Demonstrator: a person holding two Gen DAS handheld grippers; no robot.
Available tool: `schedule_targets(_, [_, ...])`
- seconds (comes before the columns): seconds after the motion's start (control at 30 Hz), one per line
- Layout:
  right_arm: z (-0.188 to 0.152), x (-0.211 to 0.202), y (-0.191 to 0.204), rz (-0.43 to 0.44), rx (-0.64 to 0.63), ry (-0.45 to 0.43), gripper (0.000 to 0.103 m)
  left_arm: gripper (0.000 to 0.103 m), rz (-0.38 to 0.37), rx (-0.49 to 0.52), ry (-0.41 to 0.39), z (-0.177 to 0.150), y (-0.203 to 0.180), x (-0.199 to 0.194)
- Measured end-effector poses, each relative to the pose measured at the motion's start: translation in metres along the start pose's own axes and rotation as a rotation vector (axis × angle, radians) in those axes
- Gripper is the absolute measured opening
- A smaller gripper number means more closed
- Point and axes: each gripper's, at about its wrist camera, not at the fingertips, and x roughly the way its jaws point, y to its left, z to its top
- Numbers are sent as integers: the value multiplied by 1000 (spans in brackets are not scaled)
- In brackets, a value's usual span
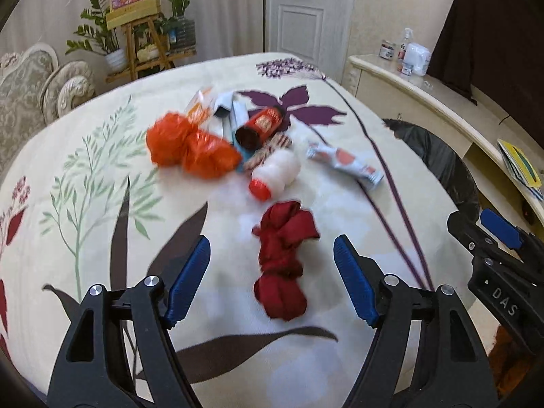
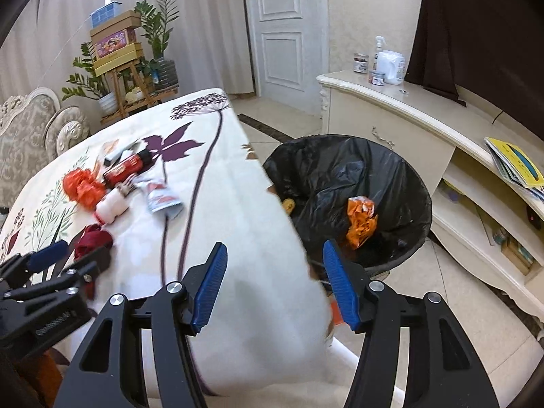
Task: Collect trash
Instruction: 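Grasp the dark red cloth with the left tool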
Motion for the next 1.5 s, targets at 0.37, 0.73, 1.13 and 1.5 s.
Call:
schedule_targets(0.37, [-4, -1, 18, 25, -34, 3, 58, 37, -41, -7, 0, -5, 8, 2])
schedule_targets(0.73, [2, 2, 31, 43, -59, 3, 58, 22, -63, -5, -12, -3, 16, -1])
schedule_targets(1.13, [15, 10, 54, 83, -97, 1, 60, 22, -6, -50, -52, 10, 48, -11])
schedule_targets(1.5, [27, 21, 76, 115, -132, 9, 62, 22, 52, -111, -52, 19, 85, -10])
